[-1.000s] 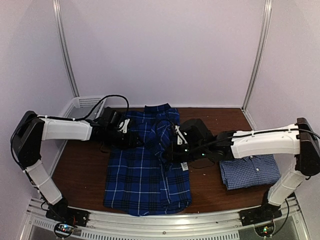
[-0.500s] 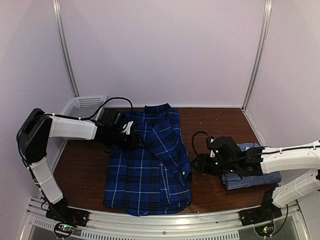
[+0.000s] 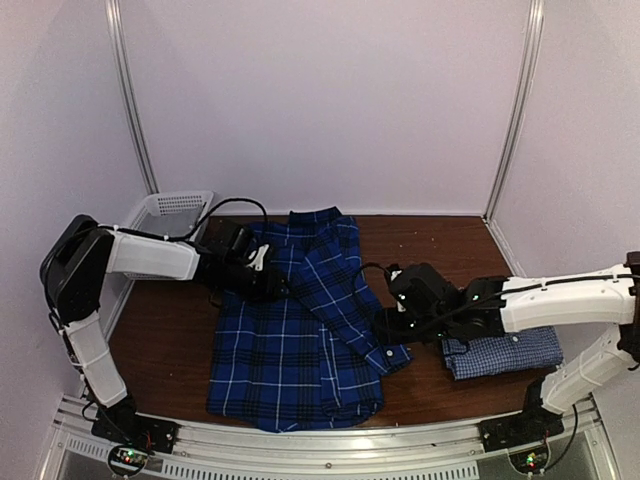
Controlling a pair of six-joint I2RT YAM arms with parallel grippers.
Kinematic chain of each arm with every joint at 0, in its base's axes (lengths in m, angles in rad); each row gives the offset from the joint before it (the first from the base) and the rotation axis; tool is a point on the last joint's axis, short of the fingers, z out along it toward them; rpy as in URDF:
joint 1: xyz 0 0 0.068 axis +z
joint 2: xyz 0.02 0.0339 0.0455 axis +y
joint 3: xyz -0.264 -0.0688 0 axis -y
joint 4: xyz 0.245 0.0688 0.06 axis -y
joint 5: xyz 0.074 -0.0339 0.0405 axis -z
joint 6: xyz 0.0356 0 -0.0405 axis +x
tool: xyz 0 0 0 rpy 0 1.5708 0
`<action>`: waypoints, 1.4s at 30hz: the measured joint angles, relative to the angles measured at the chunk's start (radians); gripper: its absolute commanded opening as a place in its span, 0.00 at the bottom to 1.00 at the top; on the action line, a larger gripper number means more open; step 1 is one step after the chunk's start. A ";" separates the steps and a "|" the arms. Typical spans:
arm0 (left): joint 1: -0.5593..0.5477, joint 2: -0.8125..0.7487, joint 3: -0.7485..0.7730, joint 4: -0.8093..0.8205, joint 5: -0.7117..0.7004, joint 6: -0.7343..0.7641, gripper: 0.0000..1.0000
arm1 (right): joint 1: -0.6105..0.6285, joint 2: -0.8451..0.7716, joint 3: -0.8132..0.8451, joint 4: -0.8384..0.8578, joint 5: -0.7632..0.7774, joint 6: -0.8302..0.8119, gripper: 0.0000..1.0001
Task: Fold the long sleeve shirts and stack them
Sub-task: Smooth out the 1/3-folded shirt at the center of the board.
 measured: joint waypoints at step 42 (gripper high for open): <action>-0.021 0.266 0.203 0.064 -0.075 -0.162 0.13 | 0.152 0.350 0.121 -0.121 0.109 -0.209 0.15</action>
